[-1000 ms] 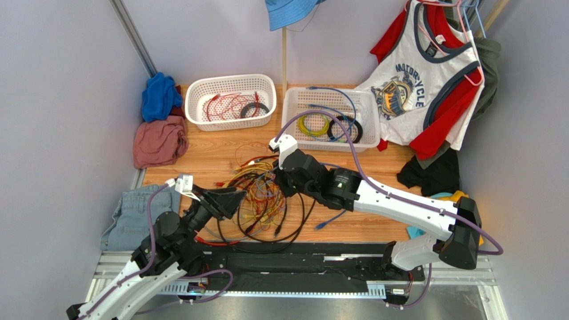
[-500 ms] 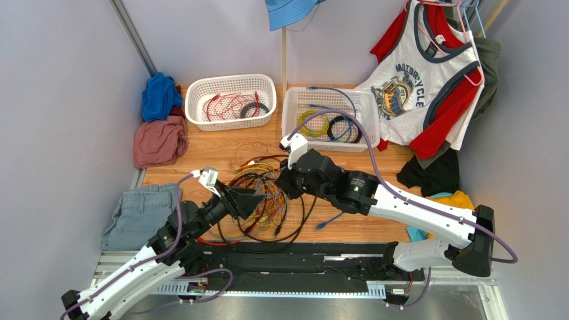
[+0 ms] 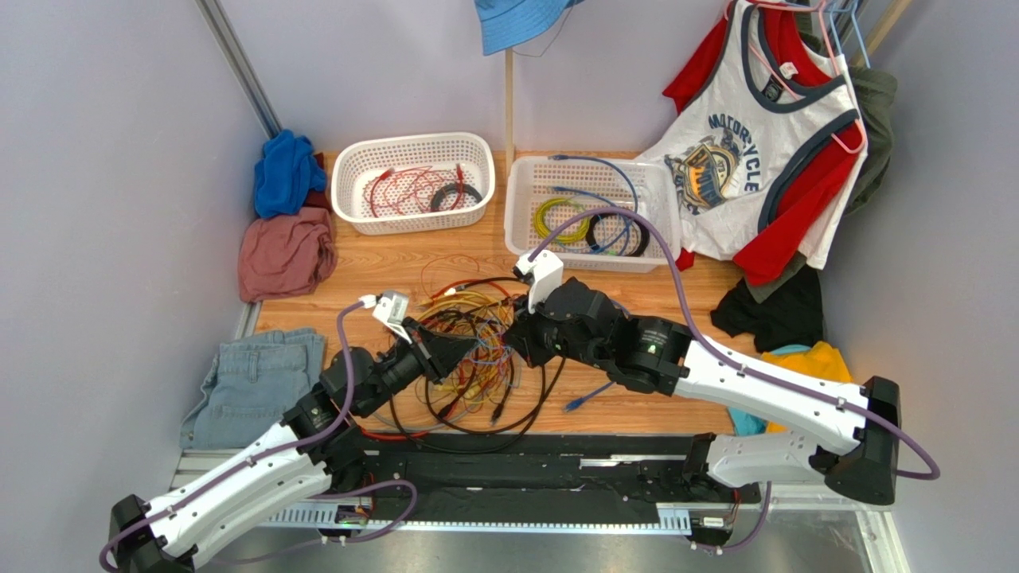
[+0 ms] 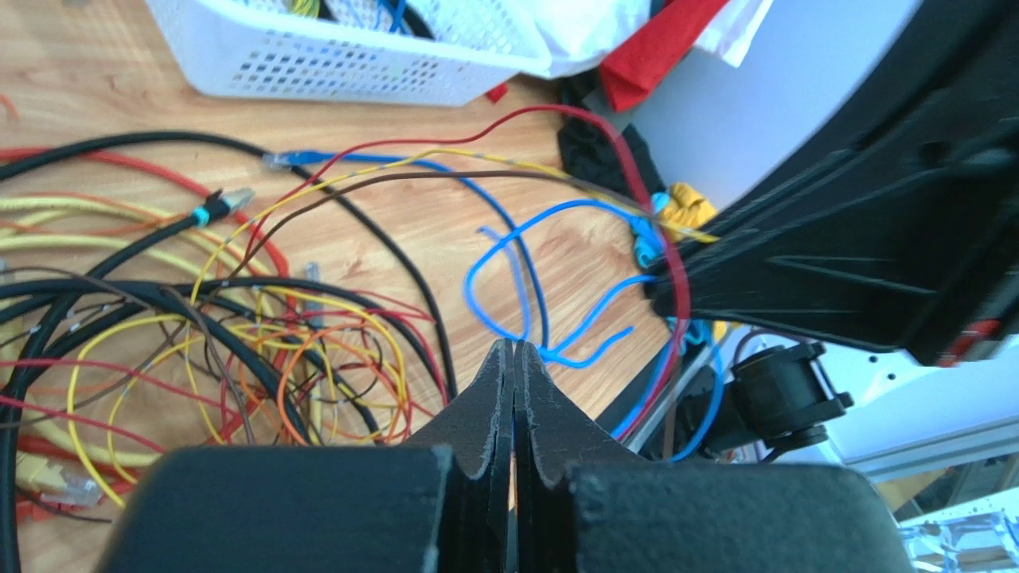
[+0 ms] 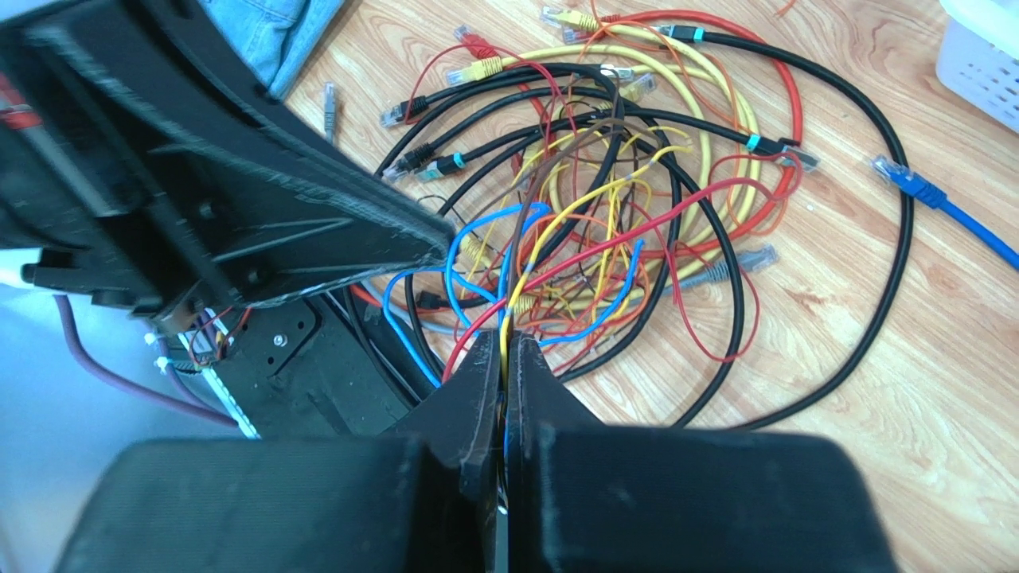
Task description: Untangle the cables
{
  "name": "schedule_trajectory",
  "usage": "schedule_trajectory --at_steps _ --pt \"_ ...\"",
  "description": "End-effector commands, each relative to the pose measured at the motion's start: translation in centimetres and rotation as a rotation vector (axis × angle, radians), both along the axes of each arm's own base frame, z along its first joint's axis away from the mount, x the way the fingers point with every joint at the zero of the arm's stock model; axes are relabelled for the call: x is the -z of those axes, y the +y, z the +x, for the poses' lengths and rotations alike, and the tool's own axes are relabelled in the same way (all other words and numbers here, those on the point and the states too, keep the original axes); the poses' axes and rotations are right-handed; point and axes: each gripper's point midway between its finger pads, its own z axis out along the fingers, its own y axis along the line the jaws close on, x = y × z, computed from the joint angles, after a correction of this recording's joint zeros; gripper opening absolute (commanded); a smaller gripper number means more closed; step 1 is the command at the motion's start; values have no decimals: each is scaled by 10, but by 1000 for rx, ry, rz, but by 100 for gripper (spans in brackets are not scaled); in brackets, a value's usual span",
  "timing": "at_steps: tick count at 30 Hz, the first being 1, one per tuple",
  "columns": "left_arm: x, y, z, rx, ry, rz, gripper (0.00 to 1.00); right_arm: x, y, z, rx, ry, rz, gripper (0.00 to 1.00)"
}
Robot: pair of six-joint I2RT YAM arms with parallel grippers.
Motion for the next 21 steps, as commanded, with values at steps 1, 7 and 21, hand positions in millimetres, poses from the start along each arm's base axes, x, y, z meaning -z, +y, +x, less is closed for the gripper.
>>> schedule_trajectory --at_steps 1,7,21 --pt "-33 -2 1 7 -66 -40 0 -26 -8 -1 26 -39 92 0" --pt "-41 20 9 -101 -71 21 0 -22 -22 -2 52 -44 80 0" --pt "-40 -25 -3 109 -29 -19 81 -28 -19 -5 34 -45 114 0"
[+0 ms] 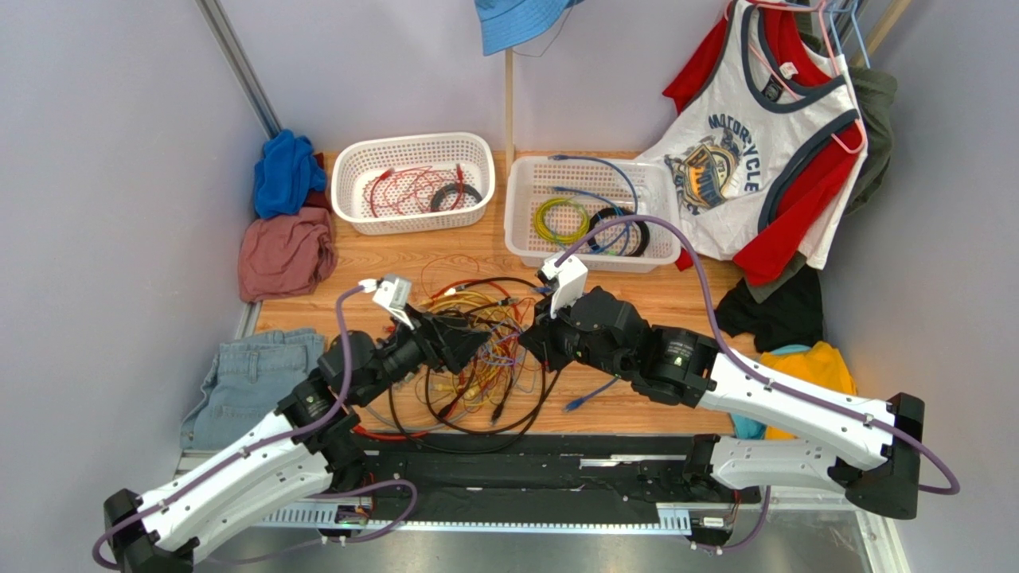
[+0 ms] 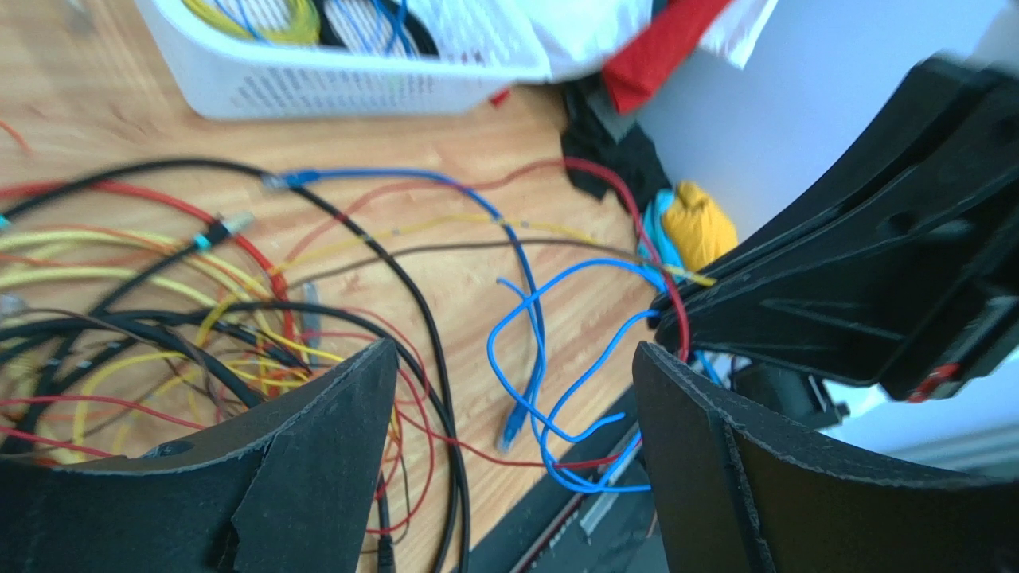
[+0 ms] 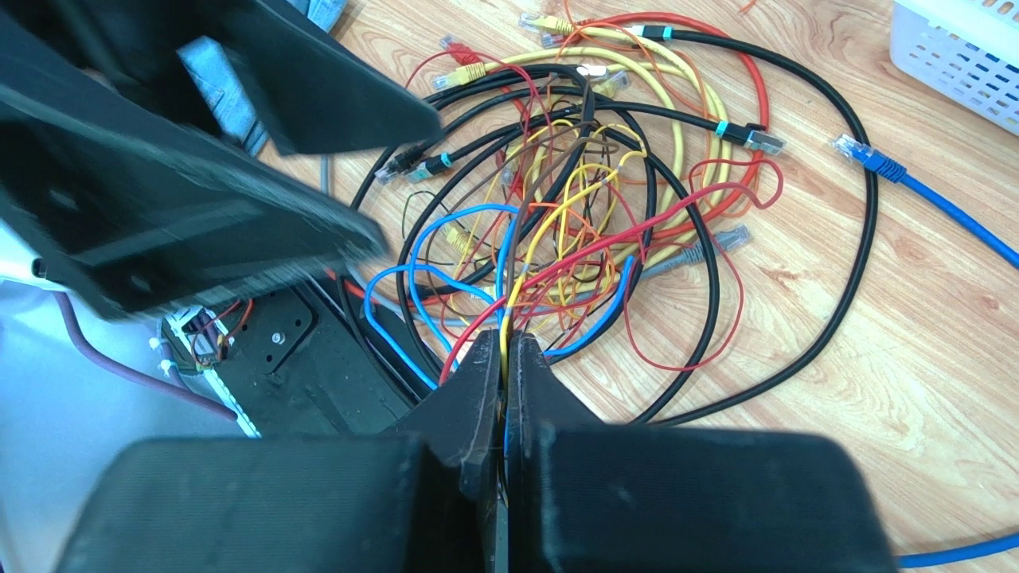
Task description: Untangle the cables
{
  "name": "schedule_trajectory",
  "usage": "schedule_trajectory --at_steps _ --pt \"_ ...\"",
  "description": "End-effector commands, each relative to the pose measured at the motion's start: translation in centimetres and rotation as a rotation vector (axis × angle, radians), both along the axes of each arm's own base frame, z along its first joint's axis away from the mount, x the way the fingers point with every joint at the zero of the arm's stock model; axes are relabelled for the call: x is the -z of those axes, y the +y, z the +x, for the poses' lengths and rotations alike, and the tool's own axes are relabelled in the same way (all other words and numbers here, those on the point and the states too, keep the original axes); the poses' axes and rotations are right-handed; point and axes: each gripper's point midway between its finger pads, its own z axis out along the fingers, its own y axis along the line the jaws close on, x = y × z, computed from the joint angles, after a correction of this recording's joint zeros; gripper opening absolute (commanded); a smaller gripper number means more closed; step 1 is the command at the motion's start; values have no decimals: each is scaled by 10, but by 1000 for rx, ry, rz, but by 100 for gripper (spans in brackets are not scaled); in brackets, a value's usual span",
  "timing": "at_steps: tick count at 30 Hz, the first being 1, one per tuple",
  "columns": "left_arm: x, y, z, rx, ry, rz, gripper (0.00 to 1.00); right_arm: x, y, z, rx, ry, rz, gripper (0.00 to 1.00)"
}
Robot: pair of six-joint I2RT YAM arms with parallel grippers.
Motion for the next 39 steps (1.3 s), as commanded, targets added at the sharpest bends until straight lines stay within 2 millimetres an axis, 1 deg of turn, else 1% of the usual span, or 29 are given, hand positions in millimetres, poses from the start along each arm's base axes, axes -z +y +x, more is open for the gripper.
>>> schedule_trajectory --at_steps 1,2,6,8,9,10,12,13,14,15,16,17,18,19,20,21,22,23,25,27,28,30,31,33,34,36,38,39 --pt "-7 -27 -10 144 -15 -53 81 -25 8 1 -5 -31 70 0" --pt "-1 -32 -8 153 8 -33 81 -25 9 1 -7 -30 70 0" --pt "11 -44 -5 183 42 -12 81 -27 11 1 -14 -28 78 0" --pt "12 -48 -5 195 42 -20 73 -29 11 0 -16 -29 81 0" --pt "12 -48 -5 197 38 -21 68 -28 10 0 -16 -29 79 0" --pt "12 -47 -4 194 31 -23 51 -28 10 0 -15 -30 79 0" --pt "10 -43 -1 164 23 -25 28 -26 6 1 -4 -32 72 0" --pt "7 -37 -2 145 17 -20 2 -26 5 1 0 -35 71 0" --pt "6 -29 4 92 15 -10 0 -24 1 2 13 -38 65 0" --pt "3 -23 5 63 7 -3 0 -19 -2 2 20 -36 53 0" --pt "-4 -14 1 52 -10 15 0 -14 -6 3 31 -32 43 1" --pt "-9 -1 9 -27 -25 26 0 -12 -11 3 46 -36 39 2" --pt "-12 7 10 -56 -36 38 0 1 -16 2 57 -26 14 9" --pt "-20 20 7 -86 -53 67 0 4 -20 2 71 -23 17 13" --pt "-24 30 11 -138 -62 82 0 10 -24 3 82 -19 8 21" --pt "-29 37 11 -159 -74 95 0 23 -27 0 84 -5 -12 25" --pt "-38 46 9 -177 -91 126 0 27 -30 0 91 -1 -14 29" --pt "-42 52 10 -200 -98 140 0 31 -33 -1 101 10 -17 34" --pt "-53 58 10 -211 -107 192 0 38 -36 -3 102 17 -24 38" --pt "-58 61 11 -217 -106 225 0 39 -39 -2 113 17 -28 41" --pt "-65 60 11 -209 -110 241 0 33 -39 -3 107 10 -12 41" --pt "-69 54 12 -188 -116 250 0 19 -36 -3 88 -17 21 42" --pt "-75 51 11 -169 -131 247 0 4 -34 -5 70 -34 61 42" --pt "-80 46 13 -156 -142 254 0 -21 -27 -5 40 -80 131 44" --pt "-82 44 13 -144 -145 258 0 -43 -22 -5 23 -109 191 44" --pt "-88 39 15 -126 -151 275 0 -61 -19 -3 10 -154 222 46" --pt "-91 33 14 -101 -153 282 0 -83 -17 2 20 -203 256 47" --pt "-96 29 14 -81 -158 282 0 -90 -16 7 29 -239 259 48"
